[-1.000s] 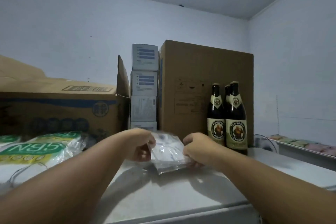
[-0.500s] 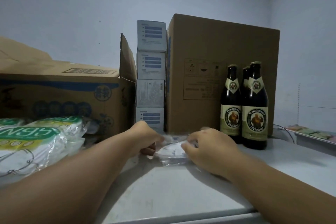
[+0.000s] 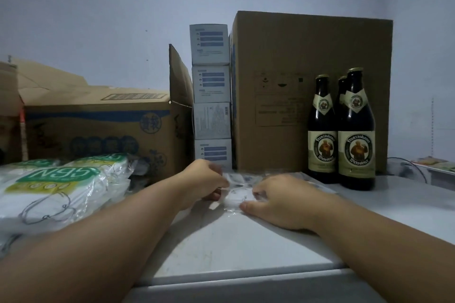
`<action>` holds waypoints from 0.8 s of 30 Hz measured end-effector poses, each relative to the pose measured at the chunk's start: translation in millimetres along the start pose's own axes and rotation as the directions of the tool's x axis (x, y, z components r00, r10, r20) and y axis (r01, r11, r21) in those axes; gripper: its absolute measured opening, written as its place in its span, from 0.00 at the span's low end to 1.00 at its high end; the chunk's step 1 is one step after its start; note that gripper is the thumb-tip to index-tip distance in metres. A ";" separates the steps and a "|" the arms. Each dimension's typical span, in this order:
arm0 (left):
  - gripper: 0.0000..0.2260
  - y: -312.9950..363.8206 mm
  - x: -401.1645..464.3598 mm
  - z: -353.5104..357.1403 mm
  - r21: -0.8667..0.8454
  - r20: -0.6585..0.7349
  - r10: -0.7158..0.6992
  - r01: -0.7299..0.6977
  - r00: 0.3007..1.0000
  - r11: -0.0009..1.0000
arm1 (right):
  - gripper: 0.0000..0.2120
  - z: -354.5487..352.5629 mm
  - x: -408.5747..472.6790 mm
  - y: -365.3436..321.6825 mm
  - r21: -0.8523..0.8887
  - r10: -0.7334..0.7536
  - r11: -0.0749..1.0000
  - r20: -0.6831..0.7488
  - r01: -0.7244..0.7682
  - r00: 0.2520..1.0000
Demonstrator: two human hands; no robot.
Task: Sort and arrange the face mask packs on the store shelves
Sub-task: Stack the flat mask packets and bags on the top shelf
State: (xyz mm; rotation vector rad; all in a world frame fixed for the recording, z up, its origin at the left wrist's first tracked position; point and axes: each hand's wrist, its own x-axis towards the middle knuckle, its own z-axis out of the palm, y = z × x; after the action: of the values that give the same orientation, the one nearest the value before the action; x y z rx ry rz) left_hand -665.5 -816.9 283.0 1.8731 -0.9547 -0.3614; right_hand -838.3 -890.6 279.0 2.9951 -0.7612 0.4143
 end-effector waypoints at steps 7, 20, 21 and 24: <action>0.02 6.6 -5.1 0.7 0.085 -0.010 -0.037 0.038 0.999 0.996 | 0.25 1.8 2.5 -0.6 -0.014 -0.017 1.000 0.012 0.017 1.000; 0.23 18.2 -126.5 -170.2 0.344 -0.278 0.246 -0.143 0.929 0.928 | 0.34 -42.9 -30.4 -118.0 0.358 -0.286 0.866 -0.217 0.349 0.933; 0.23 7.8 -144.7 -187.6 0.344 -0.262 0.223 -0.125 0.939 0.930 | 0.33 -43.4 -36.5 -141.9 0.368 -0.324 0.840 -0.251 0.400 0.912; 0.21 -23.8 -205.6 -241.4 0.377 -0.359 0.264 -0.120 0.895 0.919 | 0.29 -35.9 -58.3 -217.9 0.408 -0.416 0.729 -0.375 0.550 0.829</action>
State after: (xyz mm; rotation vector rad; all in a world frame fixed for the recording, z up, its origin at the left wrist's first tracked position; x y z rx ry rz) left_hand -641.5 -507.0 349.7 2.0319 -0.9483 0.3334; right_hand -793.6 -668.4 307.6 3.3040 0.2230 1.0858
